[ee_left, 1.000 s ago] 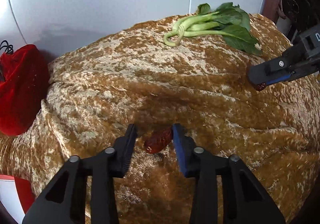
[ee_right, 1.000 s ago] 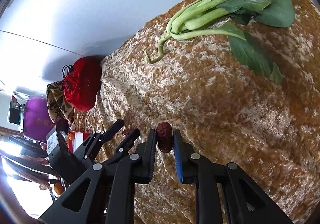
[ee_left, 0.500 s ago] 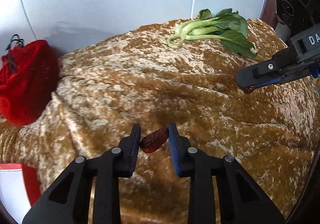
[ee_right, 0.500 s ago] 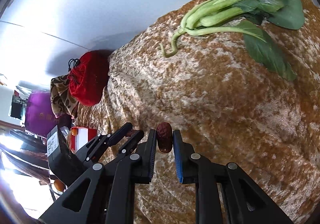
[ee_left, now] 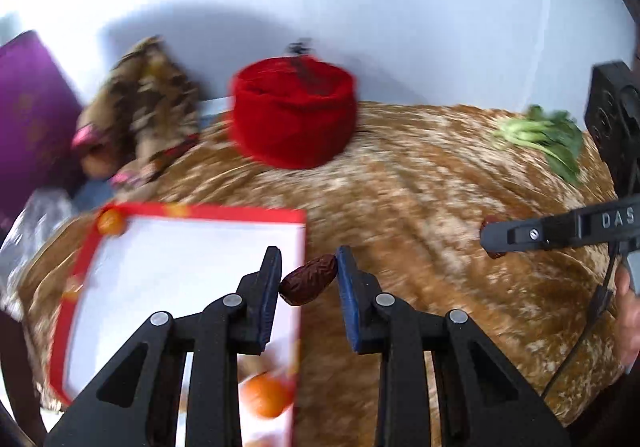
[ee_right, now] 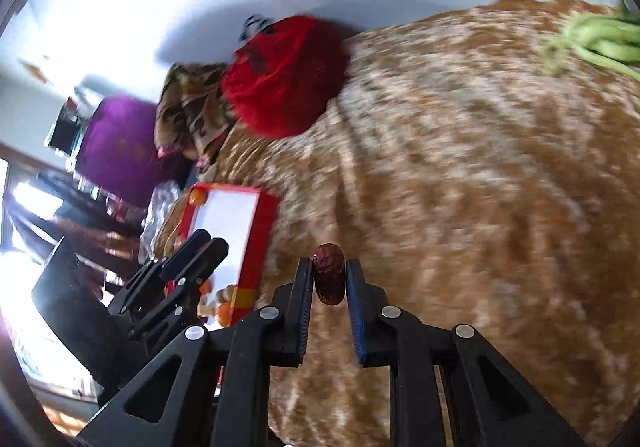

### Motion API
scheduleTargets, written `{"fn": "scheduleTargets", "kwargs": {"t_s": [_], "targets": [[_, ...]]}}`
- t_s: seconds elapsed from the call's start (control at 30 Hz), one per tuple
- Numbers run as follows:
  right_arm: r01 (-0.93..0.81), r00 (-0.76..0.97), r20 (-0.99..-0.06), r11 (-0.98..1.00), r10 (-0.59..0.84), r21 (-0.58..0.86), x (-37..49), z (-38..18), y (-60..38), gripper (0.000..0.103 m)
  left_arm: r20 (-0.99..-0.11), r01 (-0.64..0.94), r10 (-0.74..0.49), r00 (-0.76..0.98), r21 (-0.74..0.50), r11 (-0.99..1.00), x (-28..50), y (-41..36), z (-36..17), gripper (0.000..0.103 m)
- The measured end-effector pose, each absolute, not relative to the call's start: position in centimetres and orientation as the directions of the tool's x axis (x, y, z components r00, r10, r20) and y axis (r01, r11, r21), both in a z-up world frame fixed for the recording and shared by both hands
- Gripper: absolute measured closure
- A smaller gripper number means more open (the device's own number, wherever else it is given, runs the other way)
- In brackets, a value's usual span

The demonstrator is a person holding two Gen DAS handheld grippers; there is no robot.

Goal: Organize fruits
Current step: 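Carry both red dates over the tray and open both tools to release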

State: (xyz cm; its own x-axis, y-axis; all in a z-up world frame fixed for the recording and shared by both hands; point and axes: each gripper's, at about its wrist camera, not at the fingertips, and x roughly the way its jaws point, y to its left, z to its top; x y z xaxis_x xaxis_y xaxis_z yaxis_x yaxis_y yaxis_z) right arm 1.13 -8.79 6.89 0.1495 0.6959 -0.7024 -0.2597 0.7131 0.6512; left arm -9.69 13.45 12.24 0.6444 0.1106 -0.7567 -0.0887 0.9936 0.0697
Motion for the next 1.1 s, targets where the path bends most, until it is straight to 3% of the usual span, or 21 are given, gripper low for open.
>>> {"fn": "scheduleTargets", "kwargs": {"t_s": [0.3,0.53,0.77,0.9,0.93,0.97,1.0,1.1], "targets": [[-0.449,0.035,-0.667,0.608,0.744,0.655,-4.0,7.3,2.2,0.086,-0.772,-0.361,0.279,0.571,0.068,0.930,-15.3,23.1,11.6,0.077],[-0.557,-0.063,-0.666,0.528,0.743,0.641,-8.2,6.1,9.0,0.086,-0.807,-0.407,0.327,0.492,0.119,0.906,-16.7,26.5,9.9,0.077],[-0.636,-0.072,-0.729,0.531,0.681,0.559,-11.2,4.7,12.0,0.083,-0.836,-0.410,0.325,0.441,0.134,0.902,-16.6,27.5,8.5,0.077],[-0.671,-0.040,-0.748,0.537,0.663,0.511,-11.8,4.9,12.0,0.081,-0.796,-0.446,0.397,0.457,0.181,0.876,-16.7,27.3,9.5,0.077],[-0.679,-0.028,-0.747,0.536,0.664,0.502,-11.9,5.2,11.9,0.077,-0.782,-0.452,0.406,0.473,0.180,0.874,-16.7,27.2,10.0,0.075],[-0.692,-0.004,-0.744,0.535,0.668,0.485,-12.0,5.8,11.6,0.074,-0.750,-0.464,0.433,0.501,0.189,0.865,-16.8,26.8,10.9,0.066],[-0.701,0.019,-0.743,0.539,0.669,0.467,-12.0,6.4,11.3,0.073,-0.718,-0.475,0.459,0.523,0.202,0.857,-16.9,26.4,11.6,0.048],[-0.729,0.114,-0.722,0.551,0.682,0.405,-12.3,8.6,9.6,0.070,-0.570,-0.504,0.540,0.619,0.240,0.830,-17.4,24.3,14.5,0.023]]}}
